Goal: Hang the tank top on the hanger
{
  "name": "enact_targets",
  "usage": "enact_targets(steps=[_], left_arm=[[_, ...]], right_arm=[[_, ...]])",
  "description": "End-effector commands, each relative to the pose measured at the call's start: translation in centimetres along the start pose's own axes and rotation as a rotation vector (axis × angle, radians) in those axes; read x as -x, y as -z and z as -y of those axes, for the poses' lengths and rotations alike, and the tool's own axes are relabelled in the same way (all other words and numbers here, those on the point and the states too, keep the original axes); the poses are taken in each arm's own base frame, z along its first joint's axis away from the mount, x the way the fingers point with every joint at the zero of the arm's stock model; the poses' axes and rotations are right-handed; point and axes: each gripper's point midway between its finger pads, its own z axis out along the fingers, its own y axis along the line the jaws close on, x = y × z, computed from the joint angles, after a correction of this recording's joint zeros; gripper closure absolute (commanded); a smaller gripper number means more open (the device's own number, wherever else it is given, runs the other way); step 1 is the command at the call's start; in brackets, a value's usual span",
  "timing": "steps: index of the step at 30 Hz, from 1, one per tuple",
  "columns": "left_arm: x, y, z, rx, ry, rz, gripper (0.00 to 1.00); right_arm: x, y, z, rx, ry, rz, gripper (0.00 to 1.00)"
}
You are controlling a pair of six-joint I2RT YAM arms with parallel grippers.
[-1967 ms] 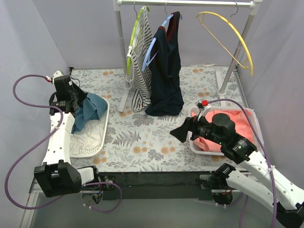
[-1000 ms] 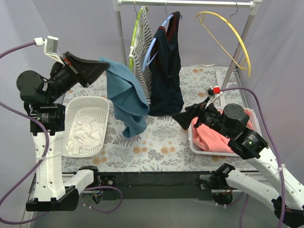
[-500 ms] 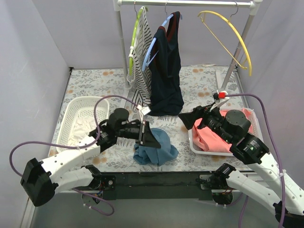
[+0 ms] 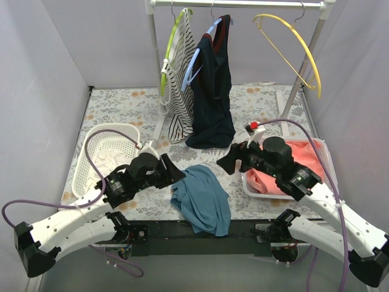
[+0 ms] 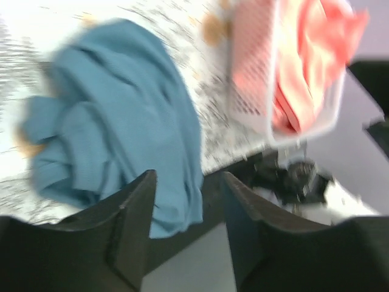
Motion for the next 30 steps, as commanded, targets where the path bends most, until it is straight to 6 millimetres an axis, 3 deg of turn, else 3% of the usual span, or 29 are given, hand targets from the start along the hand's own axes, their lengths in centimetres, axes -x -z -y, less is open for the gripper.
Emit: enact_targets(steps=[1, 7, 11, 16, 21, 22, 26, 30], left_arm=[[0.5, 0.7, -9.3, 0.325, 0.187, 0.185, 0.59], [-1.9, -2.3, -13.5, 0.451, 0.172, 0.132, 0.61], [-1.0, -3.7, -14.6, 0.509, 0.144, 0.173, 0.58], [0.2, -6.3, -14.1, 0.458, 0.153, 0.178, 0.59], [-1.1, -8.3, -14.2, 0.444, 0.152, 0.094, 0.60], [-1.1, -8.5, -14.1, 0.438, 0.149, 0.090, 0.64], [0.2, -8.9, -12.2, 0.365, 0.094, 0.109, 1.00], [3.8, -9.3, -6.8, 0.208, -0.057, 0.167, 1.00]], right_arm=[[-1.8, -2.1, -2.2, 0.126, 0.002, -0.096, 0.12], [-3.3, -3.3, -3.2, 0.145, 0.032, -0.134, 0.12], [-2.8, -2.9, -3.3, 0.149, 0.038, -0.114, 0.12], [-2.8, -2.2, -3.2, 0.143, 0.043, -0.109, 0.12], [-2.6, -1.4, -2.7, 0.119, 0.054, -0.092, 0.12], [-2.5, -1.2, -2.7, 0.118, 0.056, -0.083, 0.12], [-2.3, -1.0, -2.6, 0.111, 0.060, -0.075, 0.12], [-1.4, -0.9, -2.3, 0.079, 0.083, -0.058, 0.12]])
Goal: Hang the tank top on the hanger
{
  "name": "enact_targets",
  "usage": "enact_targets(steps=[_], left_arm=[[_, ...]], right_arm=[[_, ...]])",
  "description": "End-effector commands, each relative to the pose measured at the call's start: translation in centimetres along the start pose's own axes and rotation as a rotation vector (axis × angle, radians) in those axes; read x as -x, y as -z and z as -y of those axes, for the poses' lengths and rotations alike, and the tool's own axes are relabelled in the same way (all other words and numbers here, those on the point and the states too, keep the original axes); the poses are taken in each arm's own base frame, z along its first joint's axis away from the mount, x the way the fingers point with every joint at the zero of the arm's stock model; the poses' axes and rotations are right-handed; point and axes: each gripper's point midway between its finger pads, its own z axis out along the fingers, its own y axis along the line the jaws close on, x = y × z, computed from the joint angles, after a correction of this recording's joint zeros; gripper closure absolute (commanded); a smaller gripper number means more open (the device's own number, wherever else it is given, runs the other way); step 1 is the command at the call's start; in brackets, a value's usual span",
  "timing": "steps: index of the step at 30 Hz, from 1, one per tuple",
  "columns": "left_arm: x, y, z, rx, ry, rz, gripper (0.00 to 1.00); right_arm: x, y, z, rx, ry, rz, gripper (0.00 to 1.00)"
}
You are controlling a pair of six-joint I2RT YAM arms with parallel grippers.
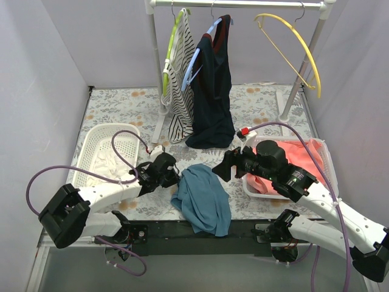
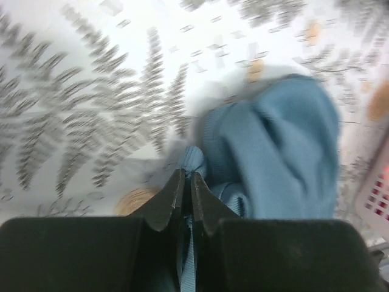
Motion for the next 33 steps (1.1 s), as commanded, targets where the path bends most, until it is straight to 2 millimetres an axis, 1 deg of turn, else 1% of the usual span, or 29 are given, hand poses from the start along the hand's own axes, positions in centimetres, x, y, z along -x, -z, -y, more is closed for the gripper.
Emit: enact_targets(steps=[1, 2, 3, 4, 5, 7, 8, 10, 11, 12, 13, 14, 15, 17, 18, 19, 20, 21, 22, 23, 24, 25, 26, 27, 28, 30, 31, 32, 33], left_arm=[[5.4, 3.1, 9.7, -0.291, -0.136, 0.128, 1.00], [6.0, 3.5, 10.7, -0.315, -0.209, 0.149, 1.00], [6.8, 4.1, 11.9, -0.336, -0.235, 0.166, 1.00], [7.6, 4.5, 12.5, -0.335, -0.251, 0.189, 1.00], [9.2, 5.6, 14.6, -0.370, -0.294, 0.230, 1.00], [10.0, 6.5, 16.5, -0.415, -0.353, 0.245, 1.00], [10.3, 7.4, 18.6, -0.478, -0.412, 0.235, 1.00], [9.4, 8.4, 20.5, -0.572, -0.483, 0.184, 1.00], [7.9, 9.0, 21.7, -0.653, -0.522, 0.108, 1.00], [6.9, 9.3, 21.9, -0.689, -0.545, 0.068, 1.00], [6.0, 9.4, 21.9, -0.720, -0.553, 0.024, 1.00], [4.1, 10.1, 22.0, -0.783, -0.571, -0.058, 1.00], [1.9, 9.7, 21.1, -0.795, -0.583, -0.121, 1.00], [-1.3, 10.0, 20.0, -0.832, -0.613, -0.215, 0.99], [-4.4, 10.3, 19.0, -0.859, -0.647, -0.294, 0.92], [-5.6, 10.1, 18.2, -0.849, -0.660, -0.322, 0.87], [-6.7, 10.0, 17.5, -0.841, -0.670, -0.345, 0.78], [-7.5, 9.6, 16.9, -0.812, -0.676, -0.342, 0.71], [-7.9, 9.2, 15.4, -0.771, -0.645, -0.345, 0.62], [-7.4, 8.8, 14.8, -0.733, -0.610, -0.314, 0.56], [-6.2, 7.8, 13.9, -0.661, -0.574, -0.236, 0.53], [-5.0, 8.2, 13.3, -0.624, -0.488, -0.178, 0.47], [-4.3, 8.0, 12.5, -0.575, -0.440, -0.140, 0.41], [-3.4, 8.2, 12.2, -0.561, -0.401, -0.099, 0.41], [-1.5, 8.2, 11.6, -0.511, -0.337, -0.008, 0.42], [-0.5, 7.8, 9.7, -0.392, -0.183, 0.017, 0.42], [0.6, 7.5, 8.7, -0.332, -0.141, 0.071, 0.42], [0.7, 7.2, 7.1, -0.250, -0.074, 0.074, 0.43], [1.1, 6.9, 6.1, -0.205, -0.050, 0.094, 0.49]], right_arm=[[1.7, 0.5, 0.3, -0.039, 0.048, 0.046, 0.12], [2.4, 0.8, 0.3, -0.051, 0.057, 0.062, 0.12], [3.0, 1.1, 1.0, -0.096, 0.065, 0.083, 0.12], [3.6, 1.5, 1.1, -0.111, 0.070, 0.103, 0.11], [4.3, 1.7, 1.2, -0.127, 0.075, 0.122, 0.11], [5.3, 2.4, 2.0, -0.186, 0.085, 0.147, 0.10], [6.1, 2.8, 1.9, -0.198, 0.084, 0.165, 0.09], [6.5, 3.3, 2.6, -0.249, 0.088, 0.171, 0.09], [6.9, 3.6, 2.7, -0.262, 0.090, 0.181, 0.09], [7.4, 4.0, 3.0, -0.291, 0.088, 0.198, 0.09], [7.4, 4.4, 3.3, -0.304, 0.085, 0.202, 0.09], [7.5, 4.6, 3.4, -0.312, 0.083, 0.212, 0.09], [7.0, 4.7, 3.8, -0.328, 0.080, 0.209, 0.08], [6.8, 5.2, 4.0, -0.333, 0.061, 0.227, 0.08], [6.5, 5.4, 4.2, -0.339, 0.053, 0.232, 0.08], [5.8, 5.6, 4.5, -0.344, 0.048, 0.233, 0.09], [5.4, 5.5, 4.7, -0.345, 0.036, 0.231, 0.09], [5.0, 5.5, 4.9, -0.348, 0.035, 0.228, 0.09], [4.2, 5.5, 5.2, -0.352, 0.029, 0.219, 0.09], [3.7, 5.2, 5.2, -0.341, 0.030, 0.204, 0.09], [3.3, 5.0, 5.1, -0.333, 0.030, 0.193, 0.09], [2.5, 4.5, 5.4, -0.332, 0.030, 0.166, 0.10], [2.0, 4.1, 4.9, -0.302, 0.031, 0.146, 0.11], [1.4, 3.4, 4.9, -0.290, 0.037, 0.115, 0.12], [0.9, 3.0, 4.8, -0.278, 0.039, 0.091, 0.12], [-0.5, 1.5, 4.4, -0.235, 0.037, 0.025, 0.17], [-1.0, 1.0, 4.3, -0.225, 0.034, 0.000, 0.19], [-1.8, 0.5, 4.1, -0.202, 0.029, -0.033, 0.22], [-2.6, -0.3, 4.3, -0.207, 0.027, -0.070, 0.23]])
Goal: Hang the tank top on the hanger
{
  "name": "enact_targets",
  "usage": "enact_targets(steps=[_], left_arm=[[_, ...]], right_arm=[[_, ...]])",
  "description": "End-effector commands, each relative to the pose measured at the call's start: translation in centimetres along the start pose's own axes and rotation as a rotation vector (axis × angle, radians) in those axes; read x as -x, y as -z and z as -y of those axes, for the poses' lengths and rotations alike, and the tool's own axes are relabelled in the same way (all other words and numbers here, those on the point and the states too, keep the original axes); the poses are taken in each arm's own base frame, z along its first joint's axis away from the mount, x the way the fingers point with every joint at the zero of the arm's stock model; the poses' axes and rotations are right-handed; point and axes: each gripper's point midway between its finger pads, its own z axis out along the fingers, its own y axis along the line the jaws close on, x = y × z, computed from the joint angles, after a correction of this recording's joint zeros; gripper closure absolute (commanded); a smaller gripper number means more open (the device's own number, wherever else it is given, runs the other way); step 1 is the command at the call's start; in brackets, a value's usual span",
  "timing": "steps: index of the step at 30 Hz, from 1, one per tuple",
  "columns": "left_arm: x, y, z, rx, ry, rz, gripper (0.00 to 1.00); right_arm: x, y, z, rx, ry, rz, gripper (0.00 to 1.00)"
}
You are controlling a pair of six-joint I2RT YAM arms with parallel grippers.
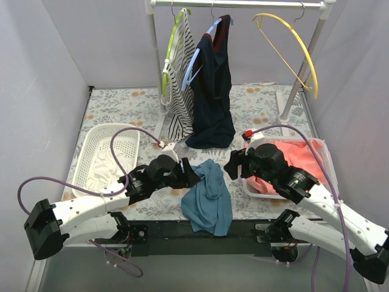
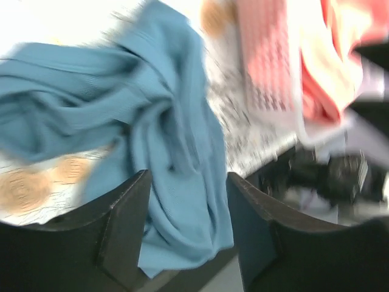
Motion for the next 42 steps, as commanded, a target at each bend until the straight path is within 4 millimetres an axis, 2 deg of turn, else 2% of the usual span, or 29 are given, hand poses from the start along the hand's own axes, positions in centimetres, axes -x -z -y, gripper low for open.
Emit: enact_targets(steps=[1, 2, 4, 6, 8, 9, 10, 19, 24, 32, 36, 42], left_arm=[[2.5, 1.3, -6.2, 0.332, 0.246, 0.210, 0.51], [2.1, 1.5, -8.0, 0.412, 0.257, 0.223, 0.52], [2.1, 1.4, -9.8, 0.480, 0.273, 0.225, 0.60], [1.7, 1.5, -12.5, 0.575, 0.292, 0.223, 0.65], [1.6, 1.0, -13.1, 0.563, 0.311, 0.207, 0.68], [1.6, 1.0, -14.2, 0.580, 0.332, 0.210, 0.68], [1.7, 0.9, -14.4, 0.572, 0.323, 0.207, 0.68], [3.2, -1.3, -15.1, 0.577, 0.304, 0.202, 0.68], [2.8, -2.4, -15.6, 0.590, 0.307, 0.177, 0.68], [2.8, -3.7, -15.4, 0.560, 0.283, 0.165, 0.69], [2.8, -3.7, -15.1, 0.537, 0.283, 0.170, 0.69], [3.5, -2.8, -14.0, 0.482, 0.292, 0.202, 0.69]], right_arm=[[-2.4, -2.2, -1.9, 0.091, 0.005, -0.102, 0.24], [-3.3, -2.6, -1.9, 0.095, 0.006, -0.125, 0.28], [-4.3, -3.3, -2.6, 0.113, 0.009, -0.154, 0.34], [-5.7, -3.8, -3.9, 0.141, 0.033, -0.192, 0.37], [-6.2, -4.1, -4.1, 0.108, 0.060, -0.201, 0.39], [-6.8, -4.1, -5.0, 0.115, 0.089, -0.220, 0.39], [-7.0, -4.1, -5.2, 0.111, 0.102, -0.222, 0.40], [-9.5, -5.0, -7.1, 0.116, 0.148, -0.263, 0.47], [-10.3, -6.0, -7.2, 0.089, 0.169, -0.277, 0.48], [-11.7, -7.7, -6.8, 0.052, 0.186, -0.303, 0.48], [-12.1, -8.1, -6.3, 0.023, 0.197, -0.311, 0.48], [-11.6, -7.8, -5.8, 0.003, 0.184, -0.280, 0.52]])
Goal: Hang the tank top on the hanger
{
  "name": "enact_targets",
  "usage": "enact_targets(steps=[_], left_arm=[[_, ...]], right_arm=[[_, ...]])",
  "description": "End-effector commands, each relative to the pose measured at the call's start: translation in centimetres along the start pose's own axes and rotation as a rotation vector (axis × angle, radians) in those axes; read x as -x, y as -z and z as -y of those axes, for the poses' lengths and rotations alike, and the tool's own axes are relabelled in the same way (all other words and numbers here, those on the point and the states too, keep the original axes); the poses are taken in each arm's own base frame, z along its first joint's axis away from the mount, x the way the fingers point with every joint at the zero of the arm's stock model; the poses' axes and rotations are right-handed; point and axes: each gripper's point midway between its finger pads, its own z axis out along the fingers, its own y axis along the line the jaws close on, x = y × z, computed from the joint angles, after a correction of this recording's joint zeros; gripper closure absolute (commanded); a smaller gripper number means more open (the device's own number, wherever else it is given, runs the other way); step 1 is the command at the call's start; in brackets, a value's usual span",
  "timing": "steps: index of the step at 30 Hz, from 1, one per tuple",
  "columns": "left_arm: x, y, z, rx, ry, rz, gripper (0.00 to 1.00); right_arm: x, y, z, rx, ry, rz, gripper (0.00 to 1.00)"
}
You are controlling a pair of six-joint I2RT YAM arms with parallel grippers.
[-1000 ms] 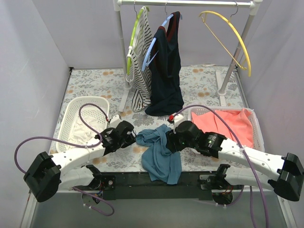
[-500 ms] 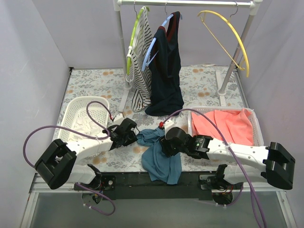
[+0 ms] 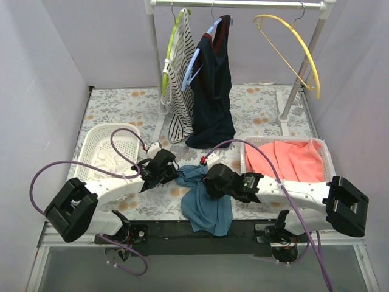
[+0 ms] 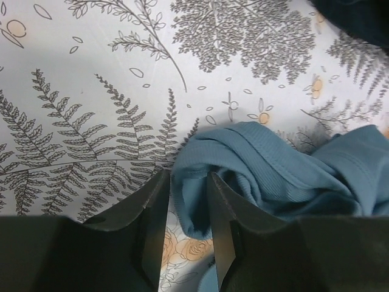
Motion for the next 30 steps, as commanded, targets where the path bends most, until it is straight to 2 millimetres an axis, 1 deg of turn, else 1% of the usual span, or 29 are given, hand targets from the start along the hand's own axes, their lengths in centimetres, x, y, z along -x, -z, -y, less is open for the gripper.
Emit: enact_targets(steps=[1, 4, 9, 14, 19, 21, 26, 30], left_arm=[[1.0, 1.2, 1.1, -0.069, 0.017, 0.030, 0.69], [1.0, 1.3, 1.1, -0.076, 0.021, 0.033, 0.63], [0.4, 0.1, -0.2, 0.004, 0.009, 0.018, 0.63], [0.7, -0.7, 0.0, 0.013, -0.002, 0.032, 0.64], [0.9, -1.3, 0.5, 0.016, -0.022, 0.037, 0.68], [0.9, -1.4, 0.6, 0.015, -0.024, 0.039, 0.70], [1.0, -1.6, 0.6, 0.016, -0.031, 0.043, 0.76], [1.1, -1.5, 0.6, 0.013, -0.040, 0.046, 0.83]], right_arm=[[2.1, 0.6, 0.0, -0.012, -0.040, 0.092, 0.53], [2.3, 0.8, 0.0, -0.009, -0.043, 0.102, 0.54], [2.3, 0.8, -0.2, 0.004, -0.041, 0.097, 0.55], [2.1, 0.8, -0.6, 0.023, -0.047, 0.084, 0.55], [1.9, 0.6, -1.1, 0.042, -0.055, 0.069, 0.56], [1.4, 0.2, -1.4, 0.052, -0.056, 0.048, 0.57], [0.4, -0.4, -1.3, 0.046, -0.064, 0.017, 0.58], [0.3, -0.3, -1.2, 0.040, -0.068, 0.021, 0.58]])
